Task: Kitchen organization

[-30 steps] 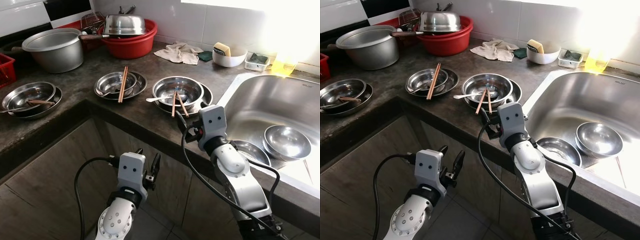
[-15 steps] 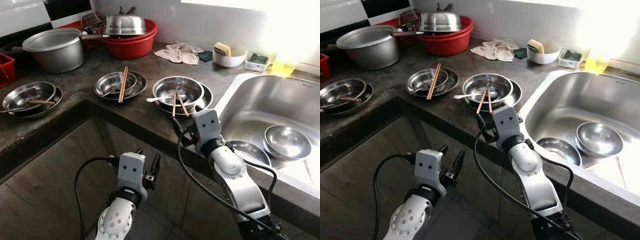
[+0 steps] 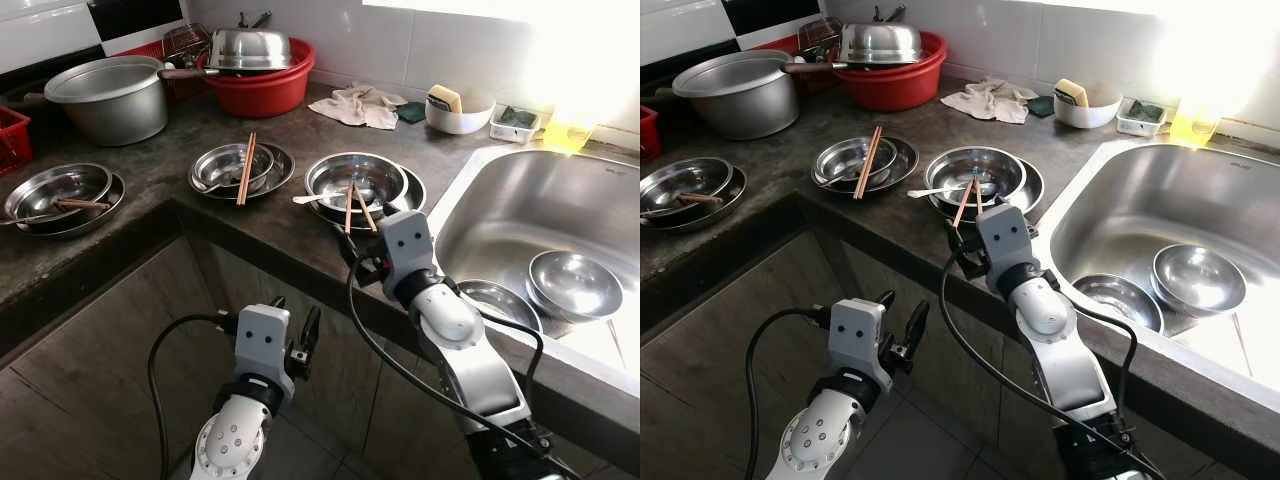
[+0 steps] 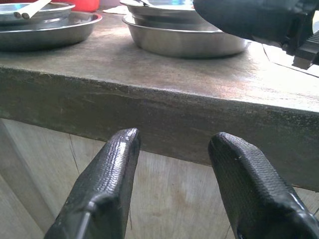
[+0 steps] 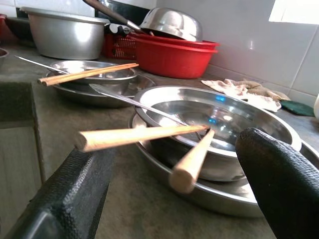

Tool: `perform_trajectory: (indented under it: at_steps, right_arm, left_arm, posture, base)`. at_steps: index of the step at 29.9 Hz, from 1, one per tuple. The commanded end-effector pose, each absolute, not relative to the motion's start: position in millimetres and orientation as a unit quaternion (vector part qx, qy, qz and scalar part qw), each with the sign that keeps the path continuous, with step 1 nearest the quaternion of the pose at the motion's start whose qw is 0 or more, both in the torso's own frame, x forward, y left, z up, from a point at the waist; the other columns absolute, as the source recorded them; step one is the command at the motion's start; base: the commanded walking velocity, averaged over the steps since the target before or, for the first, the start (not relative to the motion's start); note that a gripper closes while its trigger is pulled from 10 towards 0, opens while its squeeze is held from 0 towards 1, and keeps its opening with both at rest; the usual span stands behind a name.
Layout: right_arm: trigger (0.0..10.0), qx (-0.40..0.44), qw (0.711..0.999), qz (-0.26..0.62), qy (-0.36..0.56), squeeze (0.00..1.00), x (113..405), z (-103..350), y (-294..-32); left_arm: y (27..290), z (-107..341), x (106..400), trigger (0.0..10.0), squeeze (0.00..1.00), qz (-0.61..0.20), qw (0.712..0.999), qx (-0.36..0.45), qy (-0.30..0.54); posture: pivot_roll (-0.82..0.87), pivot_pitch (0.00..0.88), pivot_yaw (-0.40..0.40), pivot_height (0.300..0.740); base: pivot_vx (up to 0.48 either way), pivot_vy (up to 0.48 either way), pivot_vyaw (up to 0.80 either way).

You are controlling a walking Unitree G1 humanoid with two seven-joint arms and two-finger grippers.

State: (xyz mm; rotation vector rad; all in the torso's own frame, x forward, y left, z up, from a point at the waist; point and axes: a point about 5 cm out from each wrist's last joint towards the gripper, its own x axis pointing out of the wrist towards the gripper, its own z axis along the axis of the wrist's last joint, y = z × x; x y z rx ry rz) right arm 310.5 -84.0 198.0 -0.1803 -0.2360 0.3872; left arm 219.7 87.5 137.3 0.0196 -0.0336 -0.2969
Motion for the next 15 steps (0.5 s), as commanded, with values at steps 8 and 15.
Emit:
perform_trajectory:
  at_steps: [8,15]
  right_arm:
    - [10.0,-0.074,0.973,0.178,-0.128,0.0,316.6,205.7,-79.2]
    - [10.0,-0.075,0.979,0.148,-0.121,0.0,321.3,205.6,-84.9]
  left_arm:
    - [87.3,138.9,218.2,10.0,0.0,-0.147,0.989,0.009,-0.019]
    - [87.3,138.7,218.4,10.0,0.0,-0.147,0.989,0.009,-0.02]
  posture:
    - [0.1,0.098,-0.006,0.74]
    - [0.1,0.097,-0.007,0.74]
  base:
    - [0.0,0.0,0.0]
    - [0.0,0.0,0.0]
